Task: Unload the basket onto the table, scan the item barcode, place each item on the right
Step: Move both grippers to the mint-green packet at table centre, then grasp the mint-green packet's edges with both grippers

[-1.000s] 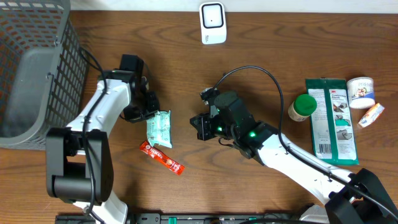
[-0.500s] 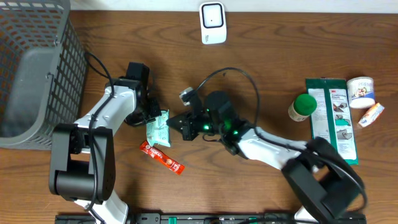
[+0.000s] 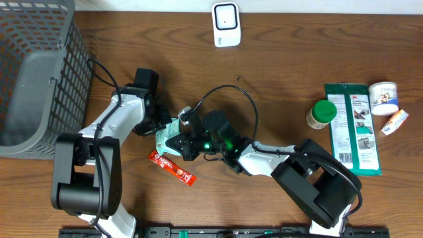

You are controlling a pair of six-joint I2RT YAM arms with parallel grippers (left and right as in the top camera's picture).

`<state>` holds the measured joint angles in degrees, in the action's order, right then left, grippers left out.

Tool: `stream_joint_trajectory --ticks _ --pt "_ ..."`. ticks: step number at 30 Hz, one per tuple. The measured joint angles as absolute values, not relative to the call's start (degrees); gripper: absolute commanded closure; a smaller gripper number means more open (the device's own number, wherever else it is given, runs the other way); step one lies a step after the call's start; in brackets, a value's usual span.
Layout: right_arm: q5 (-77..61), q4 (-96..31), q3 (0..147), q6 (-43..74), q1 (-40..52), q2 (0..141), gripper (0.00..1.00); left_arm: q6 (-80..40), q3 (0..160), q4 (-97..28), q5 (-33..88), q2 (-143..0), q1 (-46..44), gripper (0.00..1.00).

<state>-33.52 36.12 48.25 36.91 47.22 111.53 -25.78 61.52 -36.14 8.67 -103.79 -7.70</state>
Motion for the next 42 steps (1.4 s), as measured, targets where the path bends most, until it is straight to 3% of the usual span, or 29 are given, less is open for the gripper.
stream_joint_trajectory --ticks 12,26,34,37,42 --pt "-32.34 32.77 48.27 36.84 47.22 111.72 0.99 -27.22 61.01 -35.55 16.12 -103.83 -7.42 0.93" --pt "-25.93 13.17 50.37 40.21 47.27 110.74 0.99 -27.22 60.97 -35.29 17.72 -103.83 -7.62 0.92" --pt "-30.37 11.70 50.39 41.69 44.80 109.51 0.99 -27.20 60.86 -34.30 17.72 -103.83 -7.62 0.93" --pt "-30.68 18.57 51.07 42.11 43.97 107.74 0.99 -27.20 60.82 -34.24 17.72 -103.85 -7.62 0.93" --pt "-28.38 19.53 51.70 42.54 45.65 107.26 0.99 -27.20 60.82 -34.22 17.69 -103.85 -7.62 0.92"
